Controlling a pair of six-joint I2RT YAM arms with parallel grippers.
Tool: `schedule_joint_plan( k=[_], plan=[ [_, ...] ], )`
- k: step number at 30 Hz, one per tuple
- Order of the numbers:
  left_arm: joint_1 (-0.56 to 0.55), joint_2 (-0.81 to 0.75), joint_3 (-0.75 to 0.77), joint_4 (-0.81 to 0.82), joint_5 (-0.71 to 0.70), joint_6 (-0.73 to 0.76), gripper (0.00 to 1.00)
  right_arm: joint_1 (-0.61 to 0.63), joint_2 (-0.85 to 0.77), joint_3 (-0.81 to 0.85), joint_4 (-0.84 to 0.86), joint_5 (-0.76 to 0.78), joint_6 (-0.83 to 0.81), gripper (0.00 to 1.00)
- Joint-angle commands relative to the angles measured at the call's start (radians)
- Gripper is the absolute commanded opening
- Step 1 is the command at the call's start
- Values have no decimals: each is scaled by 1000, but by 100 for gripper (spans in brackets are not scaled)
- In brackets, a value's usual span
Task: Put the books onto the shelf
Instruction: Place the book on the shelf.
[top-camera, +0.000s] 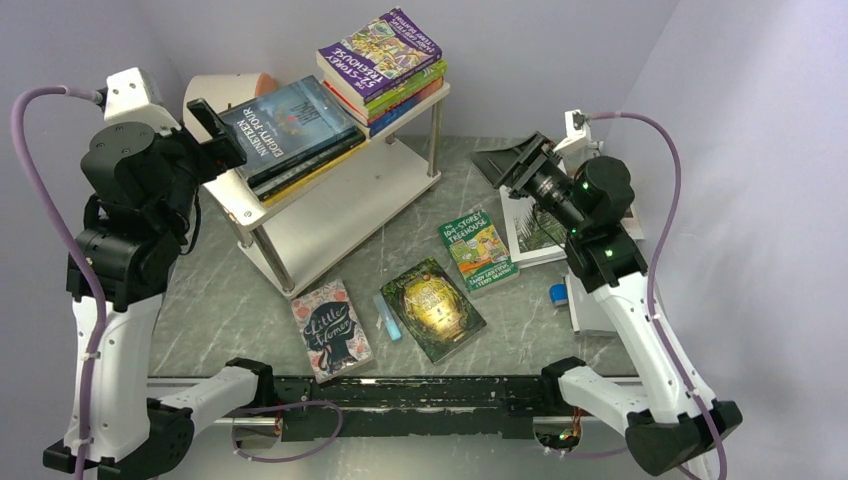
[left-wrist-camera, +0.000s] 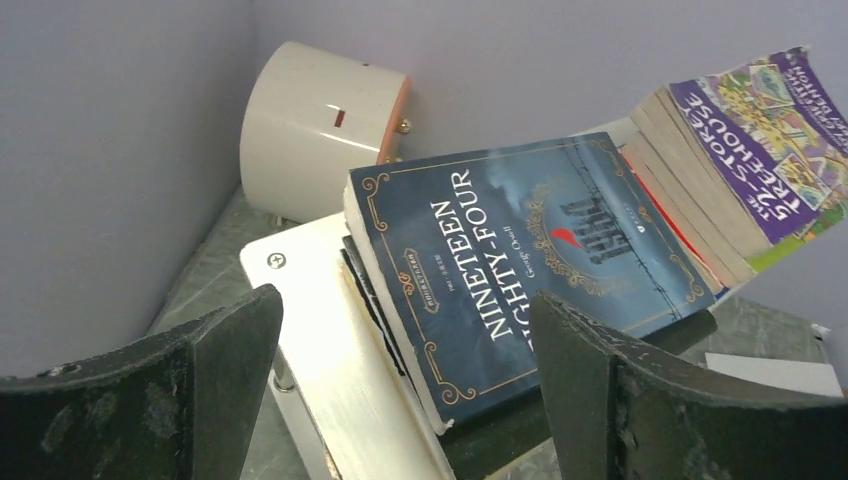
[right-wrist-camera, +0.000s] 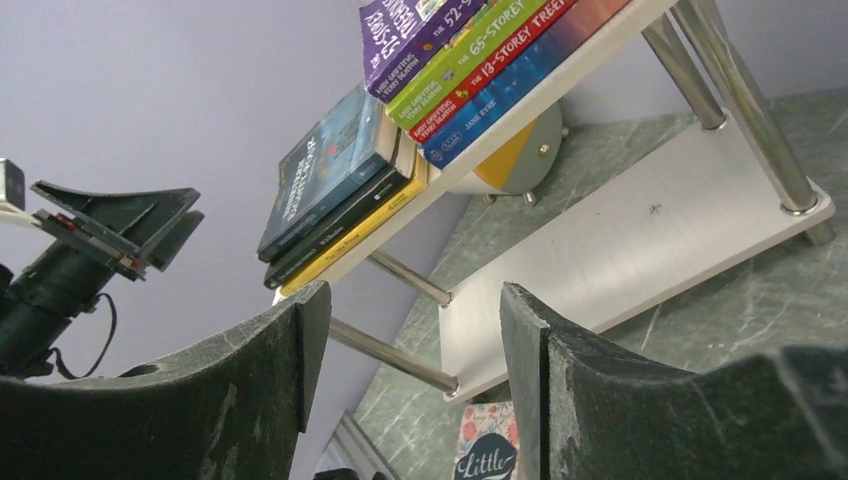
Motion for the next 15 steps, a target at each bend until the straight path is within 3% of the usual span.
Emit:
schedule_joint_plan(
  k=[1,10,15],
  plan=[
    [-2,49,30,-14,-67,32,96,15,88,90,-13,-40,-97,65],
    [25,279,221,42,-48,43,97,319,287,300,-112,288,-278,64],
    [222,370,281,35,186,6,97,411,391,418,-134,399,-329,64]
  ],
)
